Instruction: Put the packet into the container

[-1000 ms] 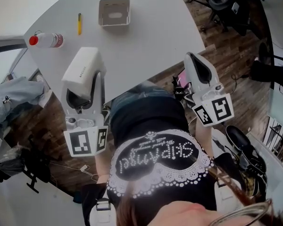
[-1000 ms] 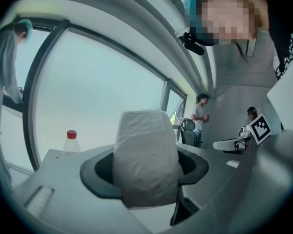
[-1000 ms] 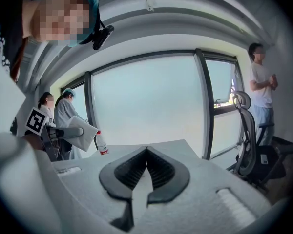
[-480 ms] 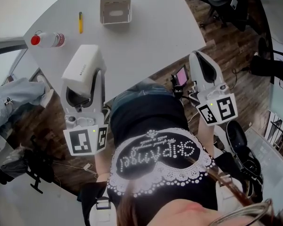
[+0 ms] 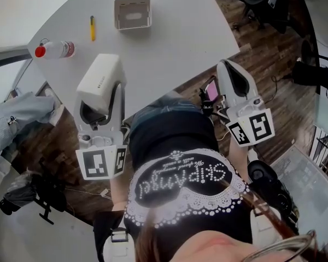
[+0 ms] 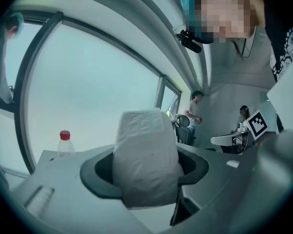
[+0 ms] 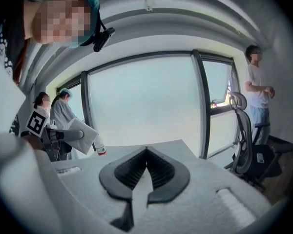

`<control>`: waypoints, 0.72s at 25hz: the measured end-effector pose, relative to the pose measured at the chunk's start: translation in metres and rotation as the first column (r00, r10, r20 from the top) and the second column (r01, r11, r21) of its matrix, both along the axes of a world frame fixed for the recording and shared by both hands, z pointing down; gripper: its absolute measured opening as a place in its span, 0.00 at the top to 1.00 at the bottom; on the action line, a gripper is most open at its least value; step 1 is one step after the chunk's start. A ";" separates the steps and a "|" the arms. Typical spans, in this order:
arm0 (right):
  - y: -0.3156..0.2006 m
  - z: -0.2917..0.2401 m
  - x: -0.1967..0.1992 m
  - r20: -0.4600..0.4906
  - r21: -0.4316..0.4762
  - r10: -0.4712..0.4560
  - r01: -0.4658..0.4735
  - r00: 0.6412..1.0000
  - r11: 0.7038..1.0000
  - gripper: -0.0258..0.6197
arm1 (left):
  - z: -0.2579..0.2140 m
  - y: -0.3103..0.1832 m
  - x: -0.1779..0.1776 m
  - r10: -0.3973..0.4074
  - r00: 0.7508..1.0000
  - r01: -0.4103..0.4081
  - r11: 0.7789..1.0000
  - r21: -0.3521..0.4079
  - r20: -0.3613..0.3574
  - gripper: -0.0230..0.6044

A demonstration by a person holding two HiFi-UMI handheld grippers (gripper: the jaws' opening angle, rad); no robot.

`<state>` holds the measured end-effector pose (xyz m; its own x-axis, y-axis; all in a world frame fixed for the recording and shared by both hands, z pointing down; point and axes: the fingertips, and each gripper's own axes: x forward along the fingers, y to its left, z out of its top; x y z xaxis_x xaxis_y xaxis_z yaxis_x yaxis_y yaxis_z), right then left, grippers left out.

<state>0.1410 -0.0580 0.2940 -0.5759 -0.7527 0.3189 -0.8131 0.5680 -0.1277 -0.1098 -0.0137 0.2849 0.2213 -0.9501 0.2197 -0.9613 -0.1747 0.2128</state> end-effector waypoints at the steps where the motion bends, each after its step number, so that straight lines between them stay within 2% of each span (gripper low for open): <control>1: 0.001 0.000 0.000 -0.004 0.004 0.000 0.000 1.000 1.000 0.96 | -0.001 0.000 0.000 0.001 1.000 -0.001 1.000 0.003 0.000 0.51; 18: 0.003 -0.002 -0.004 -0.006 0.008 -0.010 0.010 1.000 1.000 0.96 | -0.003 0.000 -0.002 -0.011 1.000 0.011 1.000 0.012 -0.011 0.51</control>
<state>0.1374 -0.0548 0.2924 -0.5813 -0.7498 0.3161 -0.8082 0.5769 -0.1182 -0.1116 -0.0139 0.2822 0.2132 -0.9550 0.2063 -0.9609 -0.1667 0.2212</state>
